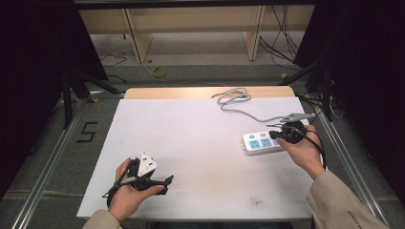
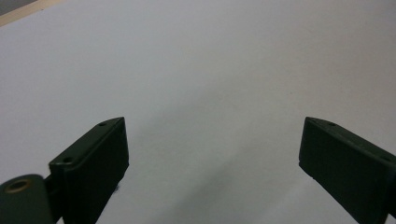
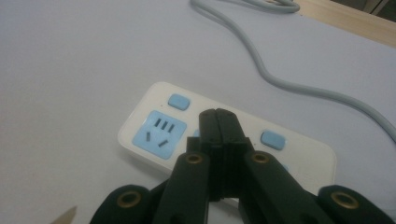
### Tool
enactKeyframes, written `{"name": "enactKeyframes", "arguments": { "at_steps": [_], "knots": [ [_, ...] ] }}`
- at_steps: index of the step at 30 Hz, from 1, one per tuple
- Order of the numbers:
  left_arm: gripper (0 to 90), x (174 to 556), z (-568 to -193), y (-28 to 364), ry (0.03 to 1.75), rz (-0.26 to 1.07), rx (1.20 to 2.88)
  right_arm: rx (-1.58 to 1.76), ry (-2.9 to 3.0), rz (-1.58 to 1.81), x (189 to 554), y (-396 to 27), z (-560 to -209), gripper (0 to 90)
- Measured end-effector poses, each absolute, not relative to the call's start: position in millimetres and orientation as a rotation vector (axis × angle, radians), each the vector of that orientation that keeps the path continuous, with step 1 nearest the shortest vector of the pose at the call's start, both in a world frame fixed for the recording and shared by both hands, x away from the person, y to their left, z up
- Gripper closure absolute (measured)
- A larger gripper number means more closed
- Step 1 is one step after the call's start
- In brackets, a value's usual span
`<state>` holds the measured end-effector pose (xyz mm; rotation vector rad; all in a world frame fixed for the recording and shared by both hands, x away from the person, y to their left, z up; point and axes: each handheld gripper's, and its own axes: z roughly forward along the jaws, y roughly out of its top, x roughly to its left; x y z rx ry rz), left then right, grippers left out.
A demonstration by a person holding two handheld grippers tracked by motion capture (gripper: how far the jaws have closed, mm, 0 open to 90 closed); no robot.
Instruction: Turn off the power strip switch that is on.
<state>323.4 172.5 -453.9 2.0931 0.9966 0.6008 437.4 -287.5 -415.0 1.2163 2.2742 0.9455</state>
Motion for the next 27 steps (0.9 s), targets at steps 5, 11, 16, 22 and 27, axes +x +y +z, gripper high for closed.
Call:
{"name": "enactKeyframes", "arguments": {
  "at_steps": [5,11,16,22,27],
  "knots": [
    [8.2,323.3,-454.2,172.1,1.000,0.602,2.089,1.220,2.279,0.941,441.3,-286.3,-415.4,90.0],
    [8.3,323.7,-454.2,172.3,0.997,0.605,2.091,1.227,2.278,0.936,444.7,-285.3,-413.6,90.0],
    [8.3,323.5,-454.1,172.3,0.997,0.603,2.095,1.229,2.276,0.930,448.6,-285.1,-413.6,90.0],
    [8.4,323.7,-454.1,172.2,0.998,0.604,2.093,1.230,2.280,0.922,452.6,-284.2,-414.2,90.0],
    [8.4,323.8,-454.1,172.1,0.998,0.605,2.092,1.234,2.285,0.920,455.7,-282.9,-414.2,90.0]
  ]
}}
